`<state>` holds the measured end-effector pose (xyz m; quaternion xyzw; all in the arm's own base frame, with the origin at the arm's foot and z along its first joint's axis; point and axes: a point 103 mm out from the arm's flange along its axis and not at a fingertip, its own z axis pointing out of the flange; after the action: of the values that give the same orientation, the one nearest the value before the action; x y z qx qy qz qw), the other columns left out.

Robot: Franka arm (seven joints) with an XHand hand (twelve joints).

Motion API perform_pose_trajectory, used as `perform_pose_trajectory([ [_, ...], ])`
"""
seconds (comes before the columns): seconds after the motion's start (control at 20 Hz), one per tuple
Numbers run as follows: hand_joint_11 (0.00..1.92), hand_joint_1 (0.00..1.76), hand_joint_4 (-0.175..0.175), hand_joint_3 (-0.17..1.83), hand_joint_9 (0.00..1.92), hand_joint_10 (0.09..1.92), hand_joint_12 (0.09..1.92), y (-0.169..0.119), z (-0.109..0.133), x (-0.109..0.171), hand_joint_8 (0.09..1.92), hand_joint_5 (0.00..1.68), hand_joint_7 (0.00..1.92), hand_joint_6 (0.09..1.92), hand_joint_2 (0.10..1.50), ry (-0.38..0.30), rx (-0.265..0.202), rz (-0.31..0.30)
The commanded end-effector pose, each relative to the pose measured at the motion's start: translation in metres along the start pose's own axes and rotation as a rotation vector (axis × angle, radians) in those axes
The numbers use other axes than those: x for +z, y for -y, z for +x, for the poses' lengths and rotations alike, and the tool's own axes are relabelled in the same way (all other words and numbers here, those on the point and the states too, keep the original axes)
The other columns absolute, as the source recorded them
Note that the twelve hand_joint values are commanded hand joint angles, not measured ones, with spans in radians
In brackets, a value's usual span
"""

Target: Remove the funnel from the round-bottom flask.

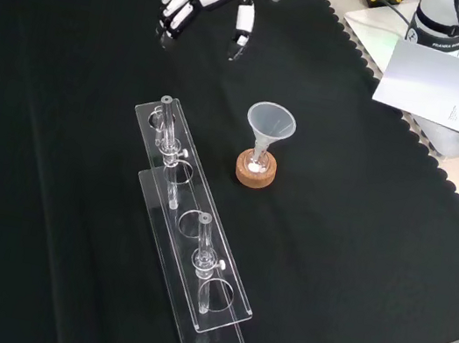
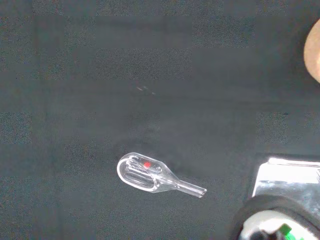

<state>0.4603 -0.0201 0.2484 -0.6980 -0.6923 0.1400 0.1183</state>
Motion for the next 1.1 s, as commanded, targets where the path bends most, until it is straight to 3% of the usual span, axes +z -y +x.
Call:
perform_pose_trajectory([
  [0.05,0.28,0.71,-0.009,0.40,0.45,0.62,1.34,0.021,0.005,0.000,0.63,0.37,0.15,0.11,0.61,-0.021,0.010,0.009],
  [0.2,0.27,0.69,-0.010,0.40,0.45,0.62,1.34,0.037,0.012,0.001,0.63,0.34,0.15,0.09,0.61,-0.016,0.008,-0.020],
  [0.65,0.29,0.62,0.007,0.34,0.38,0.64,1.40,0.079,0.059,0.004,0.62,0.16,0.08,0.09,0.62,-0.017,-0.017,0.025],
  [1.1,0.32,0.62,0.012,0.32,0.33,0.66,1.42,0.106,0.104,0.008,0.61,0.12,0.04,0.09,0.62,0.008,-0.064,0.034],
])
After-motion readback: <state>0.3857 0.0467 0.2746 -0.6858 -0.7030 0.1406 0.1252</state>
